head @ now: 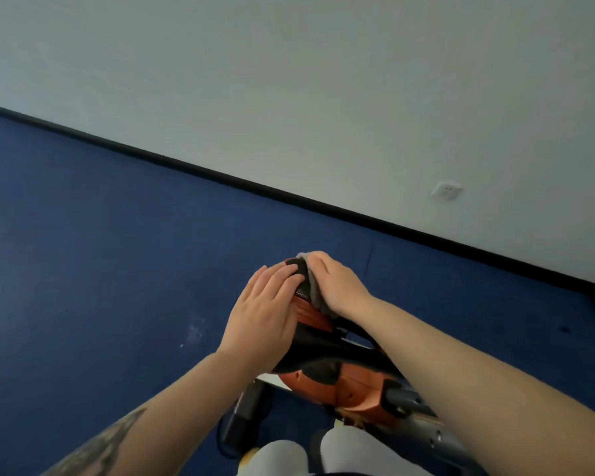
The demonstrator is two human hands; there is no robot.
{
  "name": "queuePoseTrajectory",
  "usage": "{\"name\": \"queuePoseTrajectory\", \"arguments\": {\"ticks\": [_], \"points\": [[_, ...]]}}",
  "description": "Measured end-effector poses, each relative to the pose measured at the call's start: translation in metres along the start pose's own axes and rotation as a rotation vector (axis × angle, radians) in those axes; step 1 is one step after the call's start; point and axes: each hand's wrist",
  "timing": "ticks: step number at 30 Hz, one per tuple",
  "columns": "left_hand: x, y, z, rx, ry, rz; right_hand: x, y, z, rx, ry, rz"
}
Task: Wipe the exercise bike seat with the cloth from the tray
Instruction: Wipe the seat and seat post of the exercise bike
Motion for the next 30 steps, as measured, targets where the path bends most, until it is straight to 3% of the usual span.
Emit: {"name": "queuePoseTrajectory", "arguments": {"ticks": [4,8,14,19,21,23,25,27,30], "points": [[0.003,-0.004,0.002,0.003,0.006,-0.112,-0.024,0.011,-0.022,-0.002,-0.109,-0.193],[0.008,-0.006,0.004,0.031,-0.089,-0.083,-0.001,-0.005,-0.008,-0.091,-0.214,-0.168],[0.008,-0.007,0.000,0.024,-0.067,-0.114,-0.011,0.008,-0.076,-0.319,-0.003,-0.372],[0.009,-0.008,0.000,0.004,-0.069,-0.117,-0.009,0.015,-0.052,-0.170,-0.206,-0.397],[0.009,-0.007,0.000,-0.010,-0.051,-0.108,0.004,0.001,-0.034,-0.195,-0.263,-0.368],[0.007,-0.006,-0.001,-0.022,-0.034,-0.102,0.010,-0.016,-0.034,-0.339,-0.189,-0.289],[0.006,-0.005,-0.003,-0.021,-0.031,-0.096,0.009,-0.019,-0.060,-0.464,0.049,-0.358],[0.005,-0.004,-0.004,-0.021,-0.024,-0.087,-0.009,-0.003,-0.084,-0.464,0.169,-0.402],[0.003,-0.004,-0.003,-0.038,-0.006,-0.080,-0.033,0.017,-0.078,-0.342,0.045,-0.468]]}}
Point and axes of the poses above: each hand's wrist, its own z-axis towards the middle knuckle, its own y-axis out of the back of the hand, x = y × z, and after that the axes turned 14 degrees about -x, right-handed
